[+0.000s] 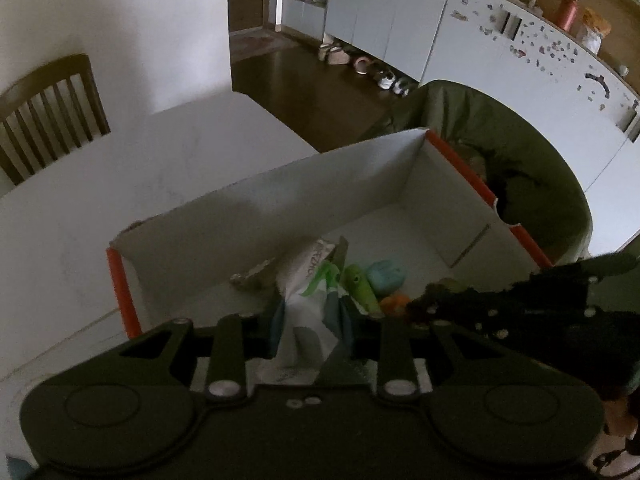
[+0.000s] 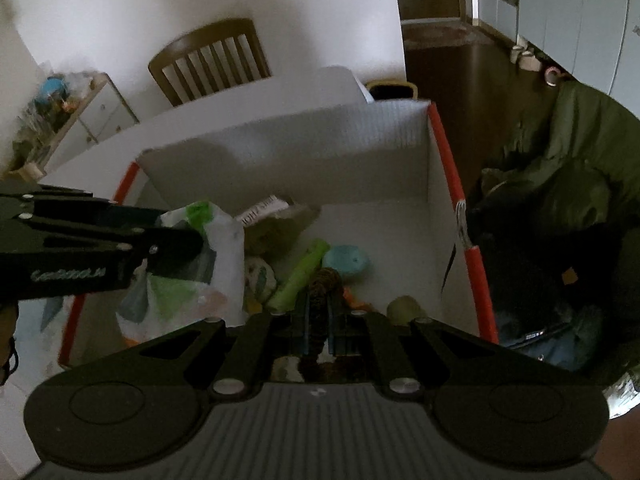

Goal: Organize objects

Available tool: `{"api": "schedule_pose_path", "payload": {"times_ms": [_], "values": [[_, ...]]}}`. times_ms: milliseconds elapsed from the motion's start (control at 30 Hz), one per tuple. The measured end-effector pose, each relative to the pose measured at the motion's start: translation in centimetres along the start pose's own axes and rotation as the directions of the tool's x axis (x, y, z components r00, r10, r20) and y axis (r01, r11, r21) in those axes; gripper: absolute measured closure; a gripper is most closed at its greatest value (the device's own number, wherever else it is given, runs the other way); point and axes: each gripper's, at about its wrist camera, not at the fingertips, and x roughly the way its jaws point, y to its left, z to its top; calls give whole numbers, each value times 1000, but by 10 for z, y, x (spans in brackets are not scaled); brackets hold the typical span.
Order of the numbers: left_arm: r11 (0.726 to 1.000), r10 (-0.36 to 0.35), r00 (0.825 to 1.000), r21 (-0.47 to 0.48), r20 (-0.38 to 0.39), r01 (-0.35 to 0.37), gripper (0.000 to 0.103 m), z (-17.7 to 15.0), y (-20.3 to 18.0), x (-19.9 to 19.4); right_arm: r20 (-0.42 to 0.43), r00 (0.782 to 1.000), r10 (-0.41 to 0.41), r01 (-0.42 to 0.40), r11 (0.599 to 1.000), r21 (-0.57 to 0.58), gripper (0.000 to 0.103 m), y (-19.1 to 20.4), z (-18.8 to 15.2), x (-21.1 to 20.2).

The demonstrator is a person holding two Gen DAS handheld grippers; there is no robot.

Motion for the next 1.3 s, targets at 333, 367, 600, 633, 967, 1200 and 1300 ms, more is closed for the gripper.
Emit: {"api": "schedule_pose_path", "payload": {"times_ms": [333,367,600,633,967,1200,1300], "values": [[1000,-14,999,-28,-31,13,67,-3,2,3,-47,999,7,-9,999,-37,95,0,-12,7],[999,-15,999,-38,-32,13,67,-4,3,3,-49,999,13,-15,999,-39,95,0,-12,6],[998,2,1000,-69,-6,-3,31,-13,2,-9,-60,998,25,-29,998,-56,93,-3,-13,-8],[998,4,1000,-68,-5,-4,31,-14,1,-10,-59,998,27,-30,998,-52,93,-4,-13,-10],[996,24,999,-91,21,-22,25,-35,4,-34,-20,999,34,-35,998,-46,83,-4,-21,-34],[996,26,997,-86,76,-19,20,-50,8,-65,46,998,43,-41,998,-43,64,10,-26,-59],[997,14,994,-82,106,-5,19,-55,10,-80,86,995,45,-41,998,-47,52,21,-30,-73]]}}
